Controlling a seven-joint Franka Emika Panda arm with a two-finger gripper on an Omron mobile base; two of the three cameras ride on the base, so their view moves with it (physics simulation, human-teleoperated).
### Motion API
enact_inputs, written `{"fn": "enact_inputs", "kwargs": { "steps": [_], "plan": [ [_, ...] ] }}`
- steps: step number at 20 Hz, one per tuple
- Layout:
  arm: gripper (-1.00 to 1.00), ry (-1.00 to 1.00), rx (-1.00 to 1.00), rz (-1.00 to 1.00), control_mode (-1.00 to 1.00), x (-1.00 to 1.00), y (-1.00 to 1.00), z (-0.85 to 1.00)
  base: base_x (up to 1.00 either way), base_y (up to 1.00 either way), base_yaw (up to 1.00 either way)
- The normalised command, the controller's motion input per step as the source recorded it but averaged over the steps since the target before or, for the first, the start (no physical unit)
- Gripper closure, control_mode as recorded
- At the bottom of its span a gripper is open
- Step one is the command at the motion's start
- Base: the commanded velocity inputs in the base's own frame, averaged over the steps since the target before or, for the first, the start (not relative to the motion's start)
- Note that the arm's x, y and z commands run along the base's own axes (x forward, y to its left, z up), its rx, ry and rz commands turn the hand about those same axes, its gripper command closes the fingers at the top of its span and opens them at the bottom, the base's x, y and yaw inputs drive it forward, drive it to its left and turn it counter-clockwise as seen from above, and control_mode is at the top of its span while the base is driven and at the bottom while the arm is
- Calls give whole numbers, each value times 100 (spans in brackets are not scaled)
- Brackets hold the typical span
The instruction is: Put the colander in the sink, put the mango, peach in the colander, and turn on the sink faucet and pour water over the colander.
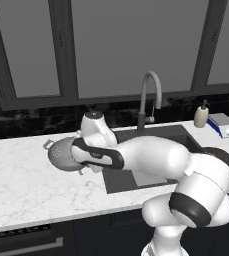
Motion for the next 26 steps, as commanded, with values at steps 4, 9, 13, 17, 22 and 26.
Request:
{"fn": "enact_inputs", "kwargs": {
  "steps": [4, 9, 13, 17, 22, 26],
  "plan": [
    [100, 0, 8, -35, -100, -47, -60, 49, 0, 0, 0],
    [100, 1, 5, -43, -100, -50, -53, 44, 0, 0, 0],
    [100, 10, 1, -53, -100, -36, -52, 33, 0, 0, 0],
    [100, 14, -6, -65, -100, -5, -44, 5, 0, 0, 0],
    [100, 4, -15, -56, -100, 30, -27, 0, 0, 0, 0],
    [100, 7, -10, -45, -100, 21, -29, 0, 0, 0, 0]
  ]
}}
